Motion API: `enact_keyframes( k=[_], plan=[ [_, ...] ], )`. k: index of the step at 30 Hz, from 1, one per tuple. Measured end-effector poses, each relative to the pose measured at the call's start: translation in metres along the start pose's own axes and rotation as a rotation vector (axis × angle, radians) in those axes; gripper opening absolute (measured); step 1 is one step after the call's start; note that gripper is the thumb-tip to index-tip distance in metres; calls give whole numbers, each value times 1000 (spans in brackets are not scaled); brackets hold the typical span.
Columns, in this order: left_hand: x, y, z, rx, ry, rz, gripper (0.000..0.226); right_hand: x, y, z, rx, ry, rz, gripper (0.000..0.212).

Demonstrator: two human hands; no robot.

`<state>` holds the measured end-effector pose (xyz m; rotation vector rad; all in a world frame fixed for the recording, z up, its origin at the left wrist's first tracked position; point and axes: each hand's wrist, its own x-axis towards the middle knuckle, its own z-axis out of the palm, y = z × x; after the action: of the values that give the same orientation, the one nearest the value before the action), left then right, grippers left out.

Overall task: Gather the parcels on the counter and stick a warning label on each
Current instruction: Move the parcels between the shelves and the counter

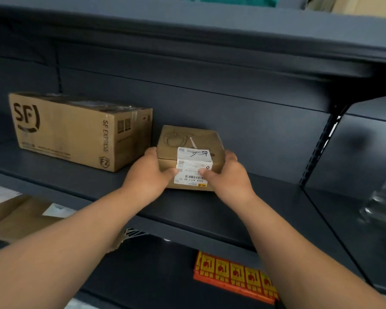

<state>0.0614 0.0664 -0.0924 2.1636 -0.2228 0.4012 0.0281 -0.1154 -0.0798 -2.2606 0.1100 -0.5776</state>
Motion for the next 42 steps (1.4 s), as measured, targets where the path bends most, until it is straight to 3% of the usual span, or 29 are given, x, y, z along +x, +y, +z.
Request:
enact_keyframes(
  k=[6,12,19,31,42],
  plan=[
    [-52,25,6,-99,119,45,71,-40,10,-35,60,67,-88,76],
    [-110,55,2,-140,105,120,61,-105,12,-73,119,155,-72,78],
    [-198,87,-15,-128,38,267,67,-218,1,-122,105,279,-19,80],
    [-367,149,16,-282,-288,355,67,-421,22,-220,-30,447,209,71],
    [-478,231,141,-343,-593,390,60,-535,123,-326,-139,579,451,58]
  ],
)
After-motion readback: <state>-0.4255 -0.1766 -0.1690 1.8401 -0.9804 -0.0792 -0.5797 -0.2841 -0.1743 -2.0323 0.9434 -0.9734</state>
